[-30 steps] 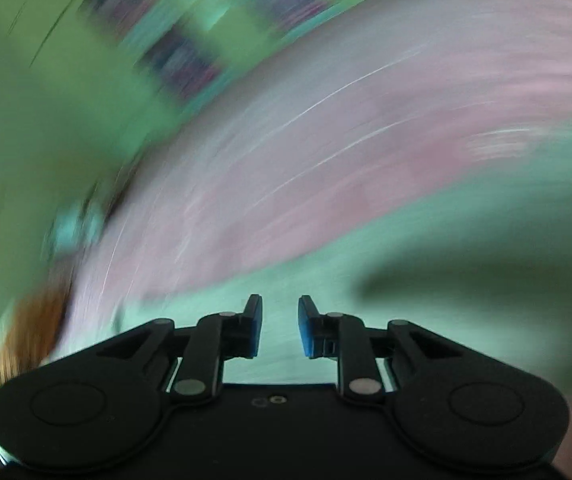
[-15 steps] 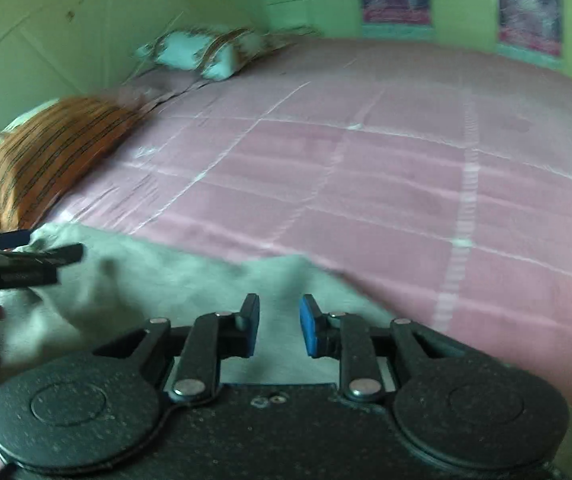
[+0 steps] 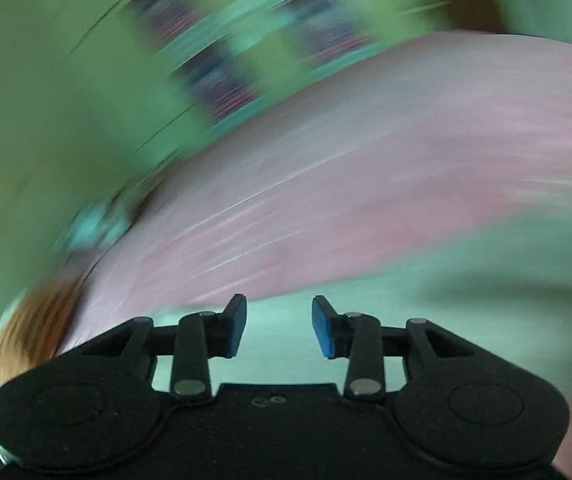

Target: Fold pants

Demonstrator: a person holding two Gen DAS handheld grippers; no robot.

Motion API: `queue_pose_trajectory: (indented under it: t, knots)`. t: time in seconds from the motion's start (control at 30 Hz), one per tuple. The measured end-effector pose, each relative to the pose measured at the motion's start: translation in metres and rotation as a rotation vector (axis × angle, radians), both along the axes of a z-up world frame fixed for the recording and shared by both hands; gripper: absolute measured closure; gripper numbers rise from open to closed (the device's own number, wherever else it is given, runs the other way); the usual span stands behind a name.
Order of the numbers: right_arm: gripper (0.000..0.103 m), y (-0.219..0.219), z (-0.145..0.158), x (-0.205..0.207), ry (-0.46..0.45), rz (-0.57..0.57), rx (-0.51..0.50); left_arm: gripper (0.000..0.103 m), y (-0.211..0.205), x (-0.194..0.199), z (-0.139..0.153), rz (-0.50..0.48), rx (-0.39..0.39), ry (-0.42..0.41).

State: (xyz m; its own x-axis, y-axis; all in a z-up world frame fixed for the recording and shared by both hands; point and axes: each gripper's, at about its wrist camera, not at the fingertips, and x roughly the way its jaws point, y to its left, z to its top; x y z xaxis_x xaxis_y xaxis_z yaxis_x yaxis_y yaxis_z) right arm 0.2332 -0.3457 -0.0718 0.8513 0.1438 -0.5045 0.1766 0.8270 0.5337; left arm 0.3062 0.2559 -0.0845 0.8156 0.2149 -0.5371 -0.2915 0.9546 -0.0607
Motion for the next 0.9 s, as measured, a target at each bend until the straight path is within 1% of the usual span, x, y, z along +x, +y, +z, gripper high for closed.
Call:
queue_pose_trajectory:
  t: [0.03, 0.1, 0.13, 0.2, 0.23, 0.3, 0.33, 0.4, 0.47, 0.5, 0.53, 0.57, 0.67, 0.77, 0.8, 0.87, 0.9]
  knots:
    - [0.077, -0.04, -0.005, -0.028, 0.0, -0.112, 0.032, 0.0, -0.005, -0.003, -0.002, -0.004, -0.011, 0.005]
    - [0.077, -0.1, -0.014, -0.07, 0.029, -0.296, 0.095, 0.0, -0.014, -0.01, -0.005, 0.006, -0.054, 0.023]
    - [0.077, -0.128, -0.021, -0.087, 0.036, -0.366, 0.165, 0.0, -0.018, -0.012, -0.006, 0.008, -0.066, 0.028]
    - [0.077, -0.164, -0.033, -0.108, 0.012, -0.455, 0.265, 0.0, -0.026, -0.012, -0.008, 0.01, -0.075, 0.042]
    - [0.077, -0.174, -0.039, -0.109, 0.003, -0.468, 0.308, 0.0, -0.031, -0.014, -0.009, 0.01, -0.072, 0.049]
    - [0.077, -0.184, -0.051, -0.104, -0.008, -0.454, 0.378, 0.0, -0.039, -0.013, -0.014, 0.013, -0.057, 0.07]
    - [0.077, -0.184, -0.055, -0.098, 0.0, -0.451, 0.392, 0.0, -0.039, -0.011, -0.018, 0.021, -0.055, 0.088]
    - [0.076, -0.174, -0.064, -0.083, 0.02, -0.41, 0.415, 0.0, -0.041, -0.007, -0.027, 0.019, -0.054, 0.153]
    - [0.076, -0.167, -0.072, -0.067, 0.047, -0.368, 0.465, 0.0, -0.048, -0.003, -0.032, 0.003, 0.007, 0.184]
    - [0.076, -0.164, -0.074, -0.062, 0.057, -0.358, 0.485, 0.0, -0.05, -0.002, -0.032, 0.004, 0.017, 0.192]
    - [0.076, -0.163, -0.075, -0.057, 0.071, -0.354, 0.501, 0.0, -0.05, -0.001, -0.031, 0.011, 0.011, 0.196]
    - [0.076, -0.161, -0.074, -0.055, 0.079, -0.35, 0.507, 0.0, -0.049, -0.001, -0.031, 0.016, 0.002, 0.2]
    - [0.075, -0.158, -0.064, -0.062, 0.076, -0.344, 0.496, 0.0, -0.049, 0.0, -0.03, 0.011, 0.009, 0.207]
    - [0.076, -0.154, -0.068, -0.078, 0.052, -0.33, 0.496, 0.0, -0.049, -0.001, -0.031, 0.0, 0.01, 0.201]
    - [0.078, -0.153, -0.07, -0.077, 0.047, -0.324, 0.477, 0.0, -0.049, -0.002, -0.031, -0.001, 0.012, 0.2]
    - [0.093, -0.152, -0.072, -0.069, 0.064, -0.32, 0.441, 0.0, -0.049, -0.002, -0.032, -0.002, 0.013, 0.2]
    - [0.102, -0.152, -0.071, -0.063, 0.076, -0.308, 0.416, 0.0, -0.048, -0.001, -0.032, -0.004, 0.013, 0.202]
